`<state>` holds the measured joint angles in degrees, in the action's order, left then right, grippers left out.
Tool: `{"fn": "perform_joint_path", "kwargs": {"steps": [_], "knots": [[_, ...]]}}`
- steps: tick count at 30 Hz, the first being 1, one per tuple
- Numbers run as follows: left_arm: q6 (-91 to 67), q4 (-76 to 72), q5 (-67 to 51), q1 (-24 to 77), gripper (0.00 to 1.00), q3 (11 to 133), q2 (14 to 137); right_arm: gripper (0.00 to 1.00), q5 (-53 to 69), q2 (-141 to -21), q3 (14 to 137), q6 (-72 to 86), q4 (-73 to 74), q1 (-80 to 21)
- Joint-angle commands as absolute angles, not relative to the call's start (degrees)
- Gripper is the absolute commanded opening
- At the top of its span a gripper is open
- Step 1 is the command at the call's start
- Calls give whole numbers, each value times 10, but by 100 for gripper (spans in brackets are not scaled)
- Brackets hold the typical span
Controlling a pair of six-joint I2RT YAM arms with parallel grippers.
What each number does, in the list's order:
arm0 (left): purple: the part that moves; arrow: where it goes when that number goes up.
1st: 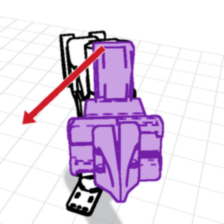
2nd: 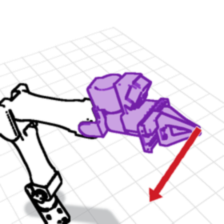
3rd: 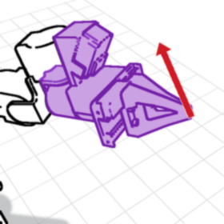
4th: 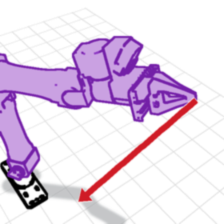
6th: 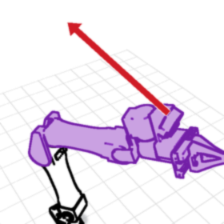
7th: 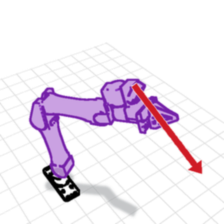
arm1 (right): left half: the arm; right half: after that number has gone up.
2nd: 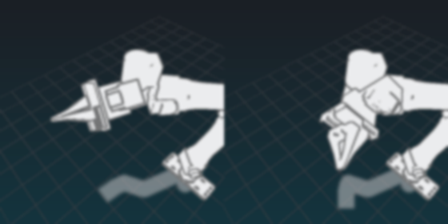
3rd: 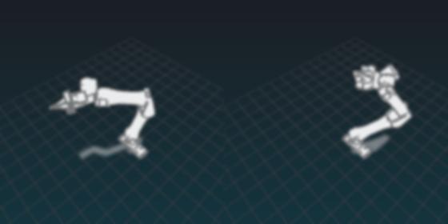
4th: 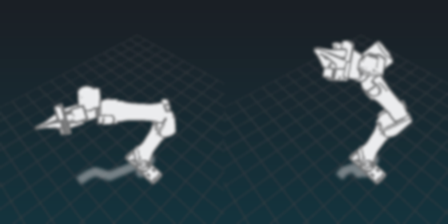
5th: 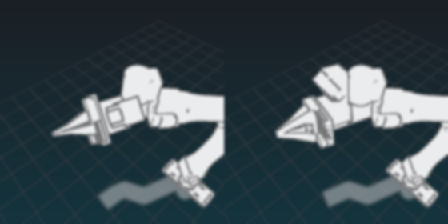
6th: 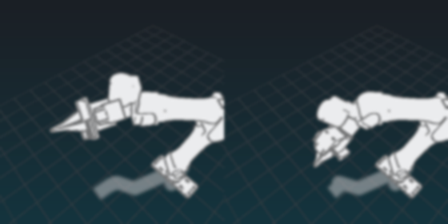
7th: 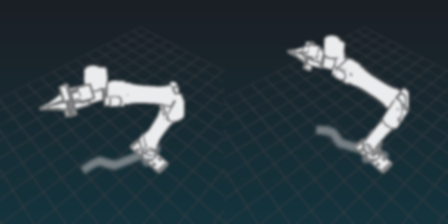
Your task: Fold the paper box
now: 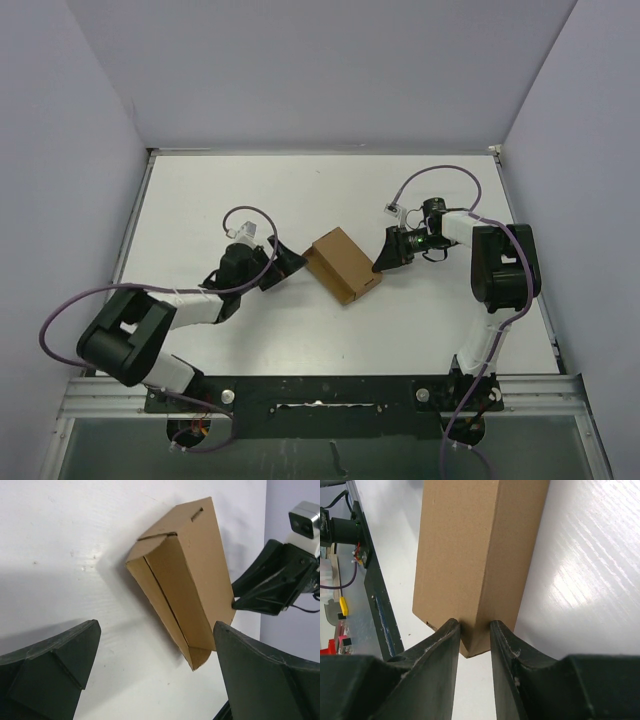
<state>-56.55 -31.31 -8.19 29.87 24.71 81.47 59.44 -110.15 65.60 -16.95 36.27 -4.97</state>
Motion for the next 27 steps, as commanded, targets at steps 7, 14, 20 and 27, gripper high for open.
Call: {"fn": "perform_joint_path", "kwargs": {"steps": [7, 14, 20, 27], "knots": [[-626, -460, -110, 270, 98, 312, 962, 30, 550, -1119, 664, -194, 365, -62], [-651, -461, -98, 269, 94, 349, 1013, 30, 552, -1120, 664, -194, 365, -63], [-676, -434, -85, 273, 86, 361, 1028, 30, 552, -1121, 664, -194, 365, -64], [-682, -400, -83, 280, 79, 387, 1042, 30, 550, -1121, 666, -195, 366, -67]]}}
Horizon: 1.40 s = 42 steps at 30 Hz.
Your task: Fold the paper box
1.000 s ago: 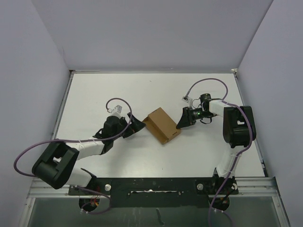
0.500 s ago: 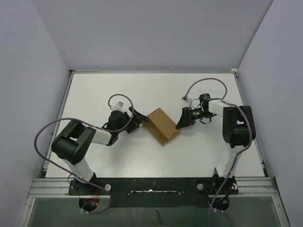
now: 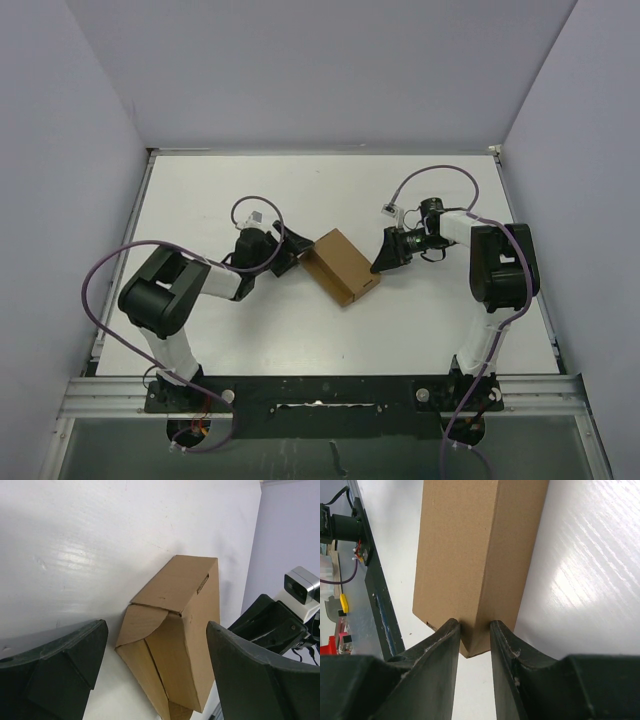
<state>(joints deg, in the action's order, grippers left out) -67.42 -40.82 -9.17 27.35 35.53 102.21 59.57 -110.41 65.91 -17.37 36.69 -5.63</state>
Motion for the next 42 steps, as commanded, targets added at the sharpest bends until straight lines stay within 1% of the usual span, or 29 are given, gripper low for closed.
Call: {"fn": "perform_joint_path", "kwargs": {"steps": [1, 3, 6, 10, 14, 15, 16, 17, 21, 23, 25, 29, 32, 35, 42], "knots": [[-682, -395, -83, 281, 78, 392, 1046, 30, 549, -1121, 666, -195, 366, -68], [-682, -382, -83, 284, 76, 400, 1051, 30, 548, -1120, 666, -195, 366, -68], [-678, -374, -82, 286, 67, 407, 1057, 30, 548, -1120, 666, -196, 366, -69], [-670, -358, -81, 290, 60, 413, 1058, 29, 546, -1120, 667, -197, 366, -73], [-664, -334, -76, 293, 50, 421, 1054, 29, 546, -1120, 667, -198, 367, -75], [-663, -325, -76, 293, 49, 424, 1053, 29, 546, -1119, 667, -198, 367, -76], [-663, -319, -76, 294, 46, 428, 1053, 29, 545, -1119, 667, -198, 367, -76], [-666, -307, -74, 294, 40, 432, 1053, 29, 545, -1119, 667, -198, 367, -77], [-667, -247, -67, 299, 37, 462, 1053, 29, 544, -1118, 667, -197, 366, -77], [-670, -227, -64, 301, 31, 475, 1054, 29, 543, -1118, 667, -197, 366, -77], [-668, -213, -63, 303, 28, 485, 1056, 29, 543, -1119, 667, -197, 366, -77], [-663, -165, -58, 308, 25, 509, 1058, 29, 543, -1117, 667, -197, 366, -77], [-660, -162, -61, 311, 20, 513, 1057, 29, 544, -1117, 668, -197, 366, -76], [-659, -131, -56, 312, 20, 527, 1052, 29, 545, -1115, 668, -196, 366, -77], [-661, -129, -53, 311, 41, 504, 1011, 29, 547, -1112, 668, -196, 366, -76]]}}
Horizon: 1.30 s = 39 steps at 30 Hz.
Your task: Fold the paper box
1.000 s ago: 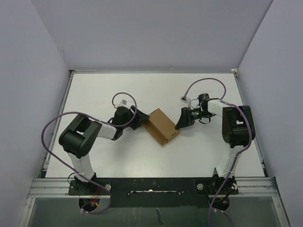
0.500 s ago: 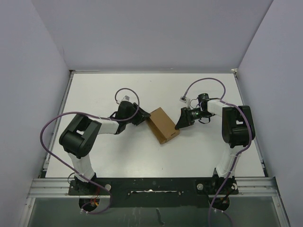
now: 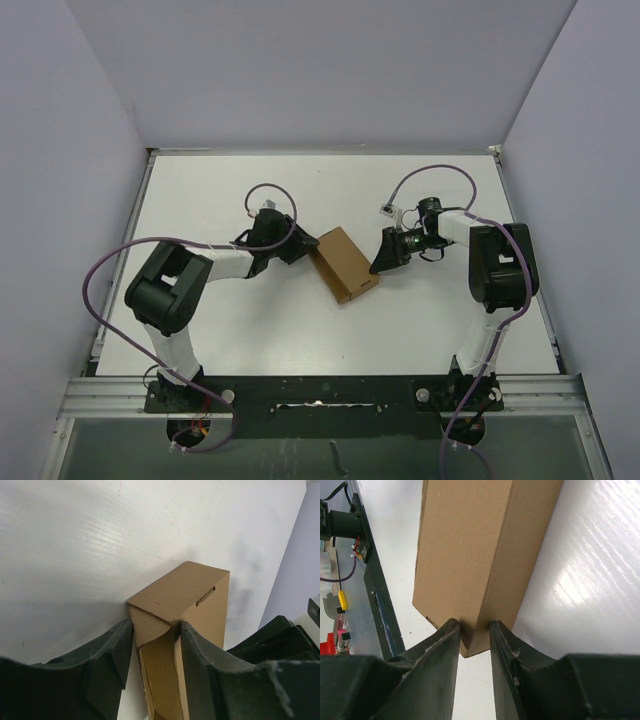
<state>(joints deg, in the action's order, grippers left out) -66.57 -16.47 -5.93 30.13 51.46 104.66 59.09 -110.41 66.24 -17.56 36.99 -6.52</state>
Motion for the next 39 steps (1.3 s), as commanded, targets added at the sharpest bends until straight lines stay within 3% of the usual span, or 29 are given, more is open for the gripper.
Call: {"fn": "perform_joint_path", "kwargs": {"steps": [1, 4, 7, 15, 22, 28, 39], "knots": [[-662, -129, -52, 311, 46, 500, 1004, 29, 547, -1113, 667, -196, 366, -75], [-664, -134, -53, 311, 60, 485, 980, 29, 546, -1114, 668, -196, 366, -75], [-669, -142, -56, 312, 66, 468, 959, 29, 545, -1114, 667, -196, 366, -75], [-694, -154, -66, 318, 64, 452, 952, 29, 543, -1115, 667, -196, 365, -76], [-694, -148, -67, 319, 50, 470, 972, 29, 545, -1114, 667, -196, 365, -77], [-692, -151, -71, 319, 46, 480, 987, 29, 546, -1113, 667, -196, 365, -77], [-706, -163, -76, 325, 53, 470, 961, 29, 545, -1114, 667, -196, 366, -78]]}}
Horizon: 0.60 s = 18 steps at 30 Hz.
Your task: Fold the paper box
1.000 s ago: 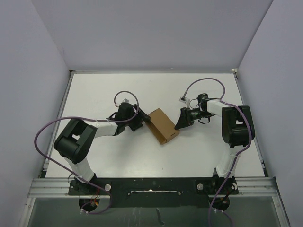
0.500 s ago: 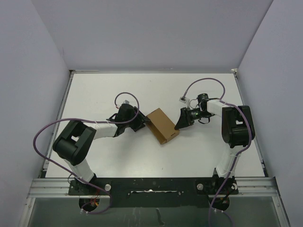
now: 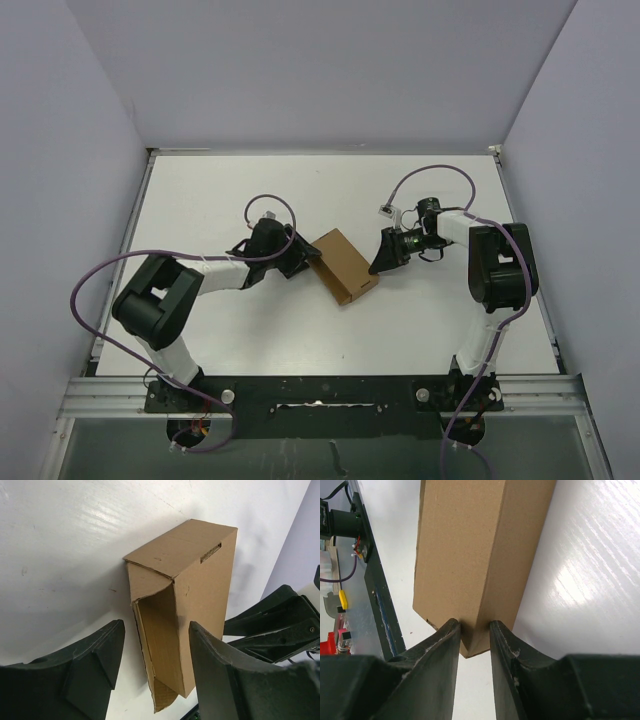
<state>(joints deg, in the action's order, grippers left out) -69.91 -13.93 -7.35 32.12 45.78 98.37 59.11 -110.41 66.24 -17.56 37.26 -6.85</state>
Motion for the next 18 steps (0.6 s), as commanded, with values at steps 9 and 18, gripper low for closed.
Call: {"fn": "perform_joint_path", "kwargs": {"steps": [9, 18], "knots": [[-698, -159, -75, 329, 42, 498, 993, 29, 543, -1112, 667, -197, 366, -80], [-694, -168, -81, 330, 28, 498, 1007, 29, 542, -1113, 668, -198, 367, -84]]}}
